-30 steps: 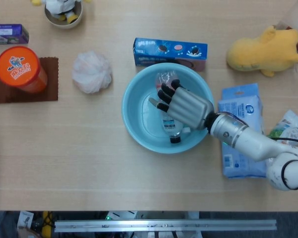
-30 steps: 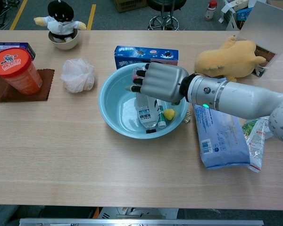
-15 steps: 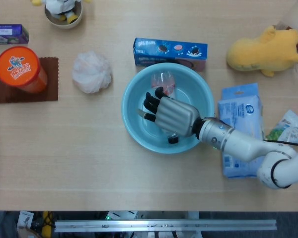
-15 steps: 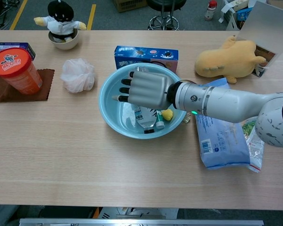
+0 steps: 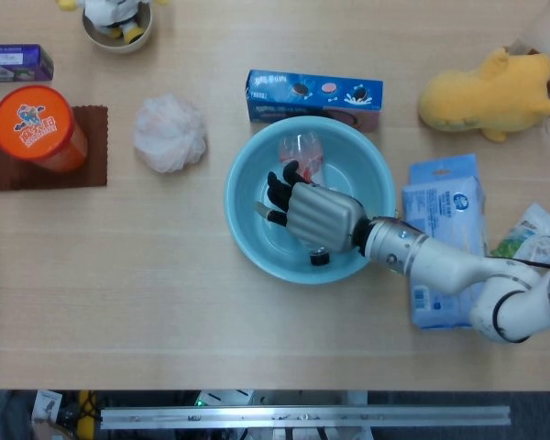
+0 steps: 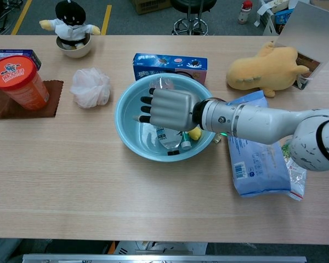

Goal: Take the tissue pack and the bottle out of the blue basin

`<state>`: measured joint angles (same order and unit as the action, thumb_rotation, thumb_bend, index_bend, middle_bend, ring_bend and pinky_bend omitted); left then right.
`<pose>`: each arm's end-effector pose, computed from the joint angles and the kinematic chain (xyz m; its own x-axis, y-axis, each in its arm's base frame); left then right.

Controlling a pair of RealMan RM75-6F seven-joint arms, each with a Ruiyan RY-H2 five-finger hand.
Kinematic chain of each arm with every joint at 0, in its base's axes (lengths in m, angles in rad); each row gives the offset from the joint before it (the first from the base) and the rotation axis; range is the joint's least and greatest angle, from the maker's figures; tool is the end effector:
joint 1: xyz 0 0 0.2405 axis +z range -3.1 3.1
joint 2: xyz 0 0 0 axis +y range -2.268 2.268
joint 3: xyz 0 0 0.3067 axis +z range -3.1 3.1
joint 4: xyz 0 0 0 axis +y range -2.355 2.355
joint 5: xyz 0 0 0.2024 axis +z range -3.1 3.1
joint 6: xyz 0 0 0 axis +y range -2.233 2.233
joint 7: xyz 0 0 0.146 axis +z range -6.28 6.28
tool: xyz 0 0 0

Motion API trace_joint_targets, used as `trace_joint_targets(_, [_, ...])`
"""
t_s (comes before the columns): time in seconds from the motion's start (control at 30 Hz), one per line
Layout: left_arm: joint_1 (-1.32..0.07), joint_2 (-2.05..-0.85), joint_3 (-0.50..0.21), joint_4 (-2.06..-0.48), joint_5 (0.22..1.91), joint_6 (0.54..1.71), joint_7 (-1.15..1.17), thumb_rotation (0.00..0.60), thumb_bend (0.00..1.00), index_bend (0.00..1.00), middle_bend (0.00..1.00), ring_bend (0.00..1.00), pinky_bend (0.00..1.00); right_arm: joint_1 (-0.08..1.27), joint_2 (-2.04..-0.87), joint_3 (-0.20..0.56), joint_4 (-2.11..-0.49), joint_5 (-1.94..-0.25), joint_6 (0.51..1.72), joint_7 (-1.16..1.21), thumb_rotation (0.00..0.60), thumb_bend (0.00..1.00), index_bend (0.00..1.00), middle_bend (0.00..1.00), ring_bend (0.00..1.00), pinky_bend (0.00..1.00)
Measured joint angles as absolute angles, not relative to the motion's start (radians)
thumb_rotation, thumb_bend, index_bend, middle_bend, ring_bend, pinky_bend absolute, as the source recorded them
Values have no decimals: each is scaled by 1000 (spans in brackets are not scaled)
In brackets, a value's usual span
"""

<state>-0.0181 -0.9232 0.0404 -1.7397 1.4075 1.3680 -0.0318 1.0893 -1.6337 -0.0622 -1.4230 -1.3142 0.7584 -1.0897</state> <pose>-0.3729 0.1384 0.2261 0.3930 0.2248 0.8916 0.8876 0.1606 -0.4317 -0.0961 -0.3529 -0.0893 0.8674 0.4478 0.2171 0.2279 -0.7452 0.6266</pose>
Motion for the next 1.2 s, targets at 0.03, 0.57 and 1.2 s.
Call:
trace_joint_targets(0.03, [-18, -923, 41, -1739, 1406, 1367, -32, 600, 316, 234, 201, 141, 102, 1090, -1639, -62, -1416, -1317, 757, -1089, 600, 50, 81, 225, 137, 281])
trace_joint_targets(0.57, [-15, -917, 41, -1731, 1403, 1363, -49, 600, 316, 235, 202, 140, 102, 1085, -1707, -53, -1309, -1333, 736, -1081, 600, 60, 153, 266, 174, 281])
trace_joint_targets(1.2, [-16, -916, 40, -1731, 1399, 1358, -49, 600, 316, 242, 202, 141, 102, 1071, -1734, -27, -1249, -1318, 739, -1066, 600, 274, 459, 473, 404, 452])
